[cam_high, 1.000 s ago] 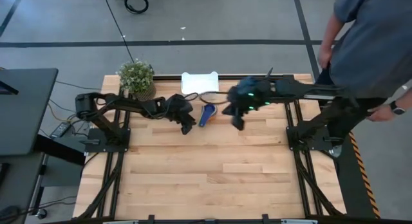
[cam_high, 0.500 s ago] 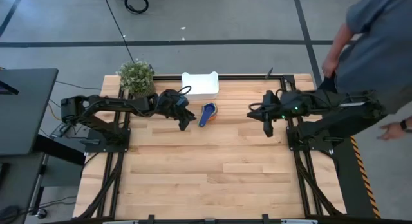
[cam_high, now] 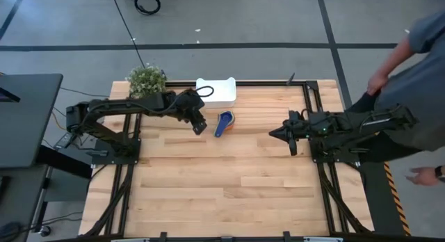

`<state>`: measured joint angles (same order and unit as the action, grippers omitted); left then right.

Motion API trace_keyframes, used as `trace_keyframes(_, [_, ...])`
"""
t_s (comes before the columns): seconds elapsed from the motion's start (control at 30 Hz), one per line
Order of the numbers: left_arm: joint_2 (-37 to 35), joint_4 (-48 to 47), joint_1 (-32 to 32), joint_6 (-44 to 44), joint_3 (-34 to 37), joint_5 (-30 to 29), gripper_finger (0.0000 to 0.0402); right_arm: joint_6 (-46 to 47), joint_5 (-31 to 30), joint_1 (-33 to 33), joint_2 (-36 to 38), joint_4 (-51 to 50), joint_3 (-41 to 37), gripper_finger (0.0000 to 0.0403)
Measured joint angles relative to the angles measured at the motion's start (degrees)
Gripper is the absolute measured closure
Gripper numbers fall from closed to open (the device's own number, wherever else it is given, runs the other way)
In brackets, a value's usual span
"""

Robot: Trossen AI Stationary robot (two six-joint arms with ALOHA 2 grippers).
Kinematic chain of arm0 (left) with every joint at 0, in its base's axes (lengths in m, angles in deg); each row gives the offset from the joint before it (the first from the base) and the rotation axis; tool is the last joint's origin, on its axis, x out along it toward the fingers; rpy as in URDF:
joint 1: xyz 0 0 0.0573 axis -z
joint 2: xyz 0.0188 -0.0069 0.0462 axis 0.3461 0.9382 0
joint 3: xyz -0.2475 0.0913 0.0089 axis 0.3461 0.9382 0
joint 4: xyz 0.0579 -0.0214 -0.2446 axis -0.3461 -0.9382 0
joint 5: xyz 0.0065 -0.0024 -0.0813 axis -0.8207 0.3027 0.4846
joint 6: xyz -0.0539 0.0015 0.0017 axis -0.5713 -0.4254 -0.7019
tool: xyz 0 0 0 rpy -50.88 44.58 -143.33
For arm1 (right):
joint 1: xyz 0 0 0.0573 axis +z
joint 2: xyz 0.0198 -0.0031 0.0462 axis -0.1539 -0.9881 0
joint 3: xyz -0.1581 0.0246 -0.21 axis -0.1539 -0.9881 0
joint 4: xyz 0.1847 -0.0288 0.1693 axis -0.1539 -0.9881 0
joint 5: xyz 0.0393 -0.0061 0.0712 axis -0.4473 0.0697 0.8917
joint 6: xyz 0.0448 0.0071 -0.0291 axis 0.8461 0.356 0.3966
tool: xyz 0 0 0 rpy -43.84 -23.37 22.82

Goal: Nest measuring cups in basket
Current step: Put the nested measuring cups into the white bin

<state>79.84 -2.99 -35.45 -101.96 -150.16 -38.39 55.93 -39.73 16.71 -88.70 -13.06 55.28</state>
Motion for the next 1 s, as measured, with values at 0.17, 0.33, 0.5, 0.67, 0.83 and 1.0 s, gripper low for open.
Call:
trace_keyframes(0.17, [0.0, -2.5, 0.0, -1.2, -1.8, 0.0, 0.0290, 4.8, 0.8, -0.1, 0.4, -0.5, -2.0, 0.0394])
trace_keyframes(0.33, [0.0, -3.7, 0.0, -4.8, -1.7, 0.0, 0.0290, 5.5, 3.8, -0.1, -0.3, 0.0, -2.0, 0.0394])
trace_keyframes(0.5, [0.0, -3.6, 0.0, -8.3, -1.7, 0.1, 0.0290, 5.5, 5.8, -0.1, -0.5, 0.0, -2.0, 0.0394])
trace_keyframes(0.67, [0.0, -3.5, 0.0, -9.2, -1.7, 0.1, 0.0290, 5.5, 6.1, -0.1, -0.5, 0.0, -2.0, 0.0394])
trace_keyframes(0.83, [0.1, -3.5, 0.0, -10.2, -1.7, 0.1, 0.0290, 5.5, 6.1, -0.1, -0.5, 0.0, -2.0, 0.0394])
trace_keyframes(1.0, [1.6, -3.2, 0.1, -15.3, -1.7, 2.6, 0.0290, 5.5, 6.1, -0.1, -0.5, -0.1, -2.0, 0.0394])
